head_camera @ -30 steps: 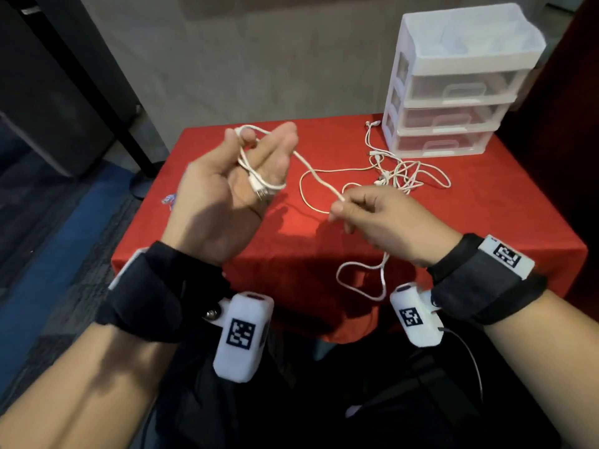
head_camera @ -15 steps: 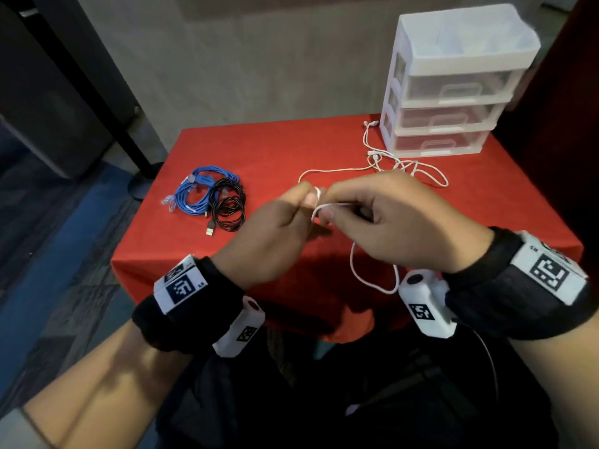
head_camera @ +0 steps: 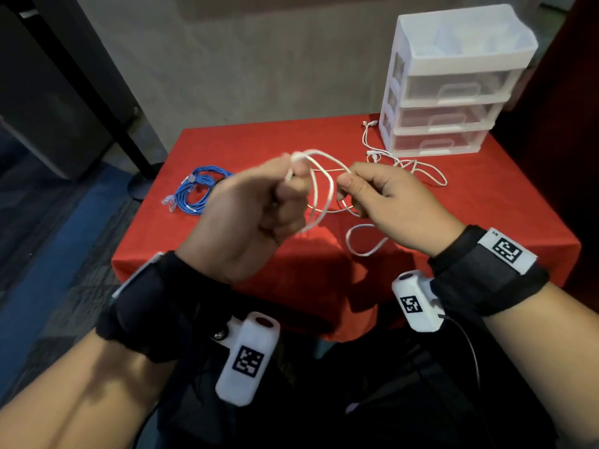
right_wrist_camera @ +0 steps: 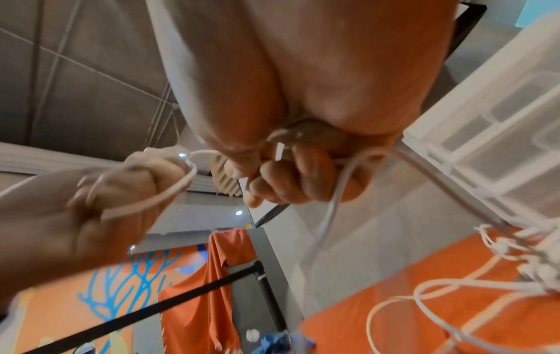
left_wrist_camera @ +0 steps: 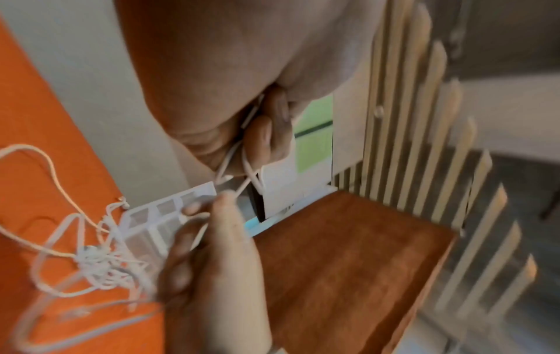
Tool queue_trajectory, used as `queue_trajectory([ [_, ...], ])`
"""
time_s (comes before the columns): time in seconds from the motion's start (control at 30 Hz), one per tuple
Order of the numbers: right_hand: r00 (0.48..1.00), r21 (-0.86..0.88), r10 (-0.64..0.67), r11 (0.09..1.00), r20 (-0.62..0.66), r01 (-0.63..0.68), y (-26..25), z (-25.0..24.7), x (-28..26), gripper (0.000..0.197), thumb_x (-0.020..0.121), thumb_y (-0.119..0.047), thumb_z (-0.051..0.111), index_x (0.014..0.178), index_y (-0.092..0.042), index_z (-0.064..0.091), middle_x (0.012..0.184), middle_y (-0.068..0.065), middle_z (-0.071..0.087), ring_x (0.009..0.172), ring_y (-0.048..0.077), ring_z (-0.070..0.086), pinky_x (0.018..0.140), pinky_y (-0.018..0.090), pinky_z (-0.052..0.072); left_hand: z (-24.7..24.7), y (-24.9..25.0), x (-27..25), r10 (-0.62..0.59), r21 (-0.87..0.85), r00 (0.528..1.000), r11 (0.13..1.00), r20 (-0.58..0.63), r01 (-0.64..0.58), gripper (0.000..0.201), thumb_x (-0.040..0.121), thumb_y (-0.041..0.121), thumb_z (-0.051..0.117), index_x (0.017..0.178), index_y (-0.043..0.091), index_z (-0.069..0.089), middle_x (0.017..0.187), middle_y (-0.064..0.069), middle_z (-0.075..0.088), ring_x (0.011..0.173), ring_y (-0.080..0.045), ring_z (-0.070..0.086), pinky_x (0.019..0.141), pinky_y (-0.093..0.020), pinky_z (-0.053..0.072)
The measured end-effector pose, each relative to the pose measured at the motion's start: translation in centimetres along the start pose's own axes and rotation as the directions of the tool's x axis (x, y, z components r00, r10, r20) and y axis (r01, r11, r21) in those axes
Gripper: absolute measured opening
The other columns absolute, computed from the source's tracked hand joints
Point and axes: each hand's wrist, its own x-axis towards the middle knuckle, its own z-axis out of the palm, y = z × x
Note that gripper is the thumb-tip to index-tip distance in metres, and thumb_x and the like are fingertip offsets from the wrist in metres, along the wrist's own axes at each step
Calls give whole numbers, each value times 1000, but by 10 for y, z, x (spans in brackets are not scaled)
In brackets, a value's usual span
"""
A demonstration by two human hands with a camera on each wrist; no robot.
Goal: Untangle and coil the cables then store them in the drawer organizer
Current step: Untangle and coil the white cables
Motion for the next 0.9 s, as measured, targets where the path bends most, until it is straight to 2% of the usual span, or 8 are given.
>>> queue_trajectory([
  [0.17, 992, 42, 49, 998, 114, -54, -1, 22, -12, 35, 109, -29, 46, 84, -13, 64, 55, -13, 48, 52, 3, 43, 56, 19, 33, -7, 15, 4, 117, -202, 992, 972, -36, -122, 21, 108, 22, 32, 90, 21, 44, 101, 5, 63, 49, -3, 34, 49, -16, 28],
  [0.3, 972, -57, 35, 998, 234, -22, -9, 41, -29, 27, 108, -22, 48, 87, -17, 64, 61, -6, 55, 56, 7, 50, 61, 26, 38, -8, 9, 16, 205, -216, 954, 943, -219, -252, 25, 109, 22, 37, 88, 14, 48, 136, -13, 64, 84, -15, 73, 65, -21, 56],
  [0.43, 950, -77, 8, 997, 312, 17, -24, 41, -43, 20, 104, -19, 52, 89, -20, 65, 62, -17, 62, 55, 2, 57, 58, 14, 38, -13, -6, 27, 388, 314, 876, 902, -285, -297, 22, 106, 29, 40, 89, 17, 45, 145, -9, 55, 95, -30, 76, 79, -38, 62],
  [0.5, 958, -162, -31, 984, 283, 80, -36, 29, -40, 20, 103, -23, 55, 86, -20, 66, 61, -20, 59, 59, 1, 58, 57, 15, 36, -17, -20, 21, 439, 701, 887, 678, -145, -221, 22, 108, 32, 35, 90, 25, 44, 147, 2, 53, 89, -19, 75, 80, -35, 60],
  [0.57, 970, -245, -93, 958, 224, 149, -41, 15, -34, 24, 101, -29, 58, 80, -18, 63, 57, -6, 54, 56, 11, 53, 54, 22, 34, -23, -30, 15, 420, 888, 907, 423, -18, -178, 26, 110, 35, 31, 89, 29, 45, 134, 10, 63, 70, -12, 66, 72, -37, 56],
  [0.6, 972, -276, -127, 944, 197, 179, -42, 9, -31, 27, 100, -31, 59, 77, -18, 60, 55, -3, 50, 55, 14, 50, 53, 25, 34, -23, -31, 12, 379, 893, 925, 419, -6, -166, 29, 110, 35, 31, 87, 27, 46, 118, 10, 70, 60, -12, 59, 64, -33, 52],
  [0.7, 973, -281, -186, 935, 136, 218, -43, 2, -23, 25, 97, -30, 61, 75, -18, 63, 62, -2, 59, 60, 11, 55, 60, 30, 43, -17, -29, 10, 177, 806, 984, 585, -19, -89, 35, 111, 29, 33, 85, 13, 50, 58, 10, 51, 46, -10, 39, 47, -24, 34],
  [0.9, 994, -276, -110, 956, -12, 103, -33, -7, -15, 29, 85, -48, 73, 70, -23, 68, 63, -4, 65, 59, 12, 56, 59, 34, 45, -9, -20, 11, -63, 652, 998, 757, 7, 43, 31, 106, 26, 40, 84, 16, 60, 59, 6, 41, 51, -8, 31, 45, -17, 25],
])
